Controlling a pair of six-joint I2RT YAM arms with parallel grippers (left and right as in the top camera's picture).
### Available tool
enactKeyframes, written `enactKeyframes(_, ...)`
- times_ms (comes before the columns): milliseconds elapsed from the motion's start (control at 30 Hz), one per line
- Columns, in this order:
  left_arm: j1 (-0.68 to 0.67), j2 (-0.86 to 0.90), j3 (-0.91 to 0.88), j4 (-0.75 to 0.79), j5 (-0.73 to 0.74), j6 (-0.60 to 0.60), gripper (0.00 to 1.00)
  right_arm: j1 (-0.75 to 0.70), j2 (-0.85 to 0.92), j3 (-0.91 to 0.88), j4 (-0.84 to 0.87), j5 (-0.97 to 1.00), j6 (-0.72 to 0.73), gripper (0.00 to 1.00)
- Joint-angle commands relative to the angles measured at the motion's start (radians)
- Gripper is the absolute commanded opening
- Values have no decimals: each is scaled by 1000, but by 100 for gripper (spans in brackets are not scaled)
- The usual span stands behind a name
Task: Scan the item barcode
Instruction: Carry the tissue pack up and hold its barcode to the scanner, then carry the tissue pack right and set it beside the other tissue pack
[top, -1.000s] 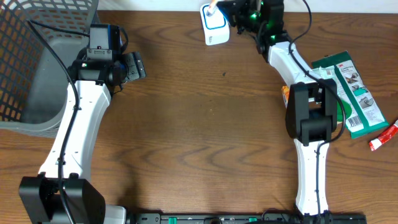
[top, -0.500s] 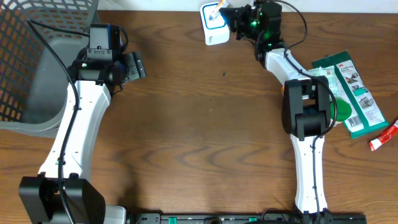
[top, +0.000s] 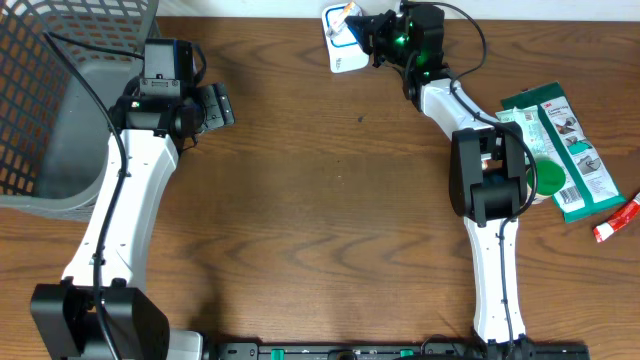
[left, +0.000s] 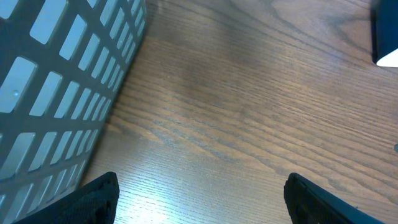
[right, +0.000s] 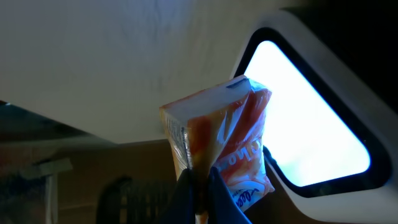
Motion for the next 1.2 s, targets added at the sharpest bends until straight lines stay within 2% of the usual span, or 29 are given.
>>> enactKeyframes(0, 3, -19, 25, -1, 8, -8, 86, -16, -2, 4, 10, -77, -9, 1)
enactKeyframes(167, 2, -19, 25, -1, 8, -8, 86, -25, -90, 4, -14, -112, -49, 2)
enactKeyframes(267, 3, -19, 25, -1, 8, -8, 86, -26, -202, 4, -145, -103, -159, 2)
enactKeyframes(333, 3, -19, 25, -1, 8, -8, 86, -25, -290, 4, -292, -71, -291, 2)
enactKeyframes(633, 2, -19, 25, -1, 8, -8, 86, -27, -647, 4, -1024, 108, -1084, 1)
enactKeyframes(767, 2, -19, 25, -1, 8, -8, 86, -35, -705, 4, -1342, 337, -1342, 1)
enactKeyframes(867, 2, -19, 25, -1, 8, -8, 86, -43, -700, -2, -1539, 575, -1445, 1)
enactKeyframes(967, 2, -19, 25, -1, 8, -8, 86, -51, -679, -32, -1664, 763, -1491, 1)
enactKeyframes(1033, 3, -19, 25, -1, 8, -8, 86, -55, -669, -85, -1674, 853, -1490, 1)
enactKeyframes(1167, 2, -19, 25, -1, 8, -8, 86, -63, -665, -225, -1551, 943, -1490, 1)
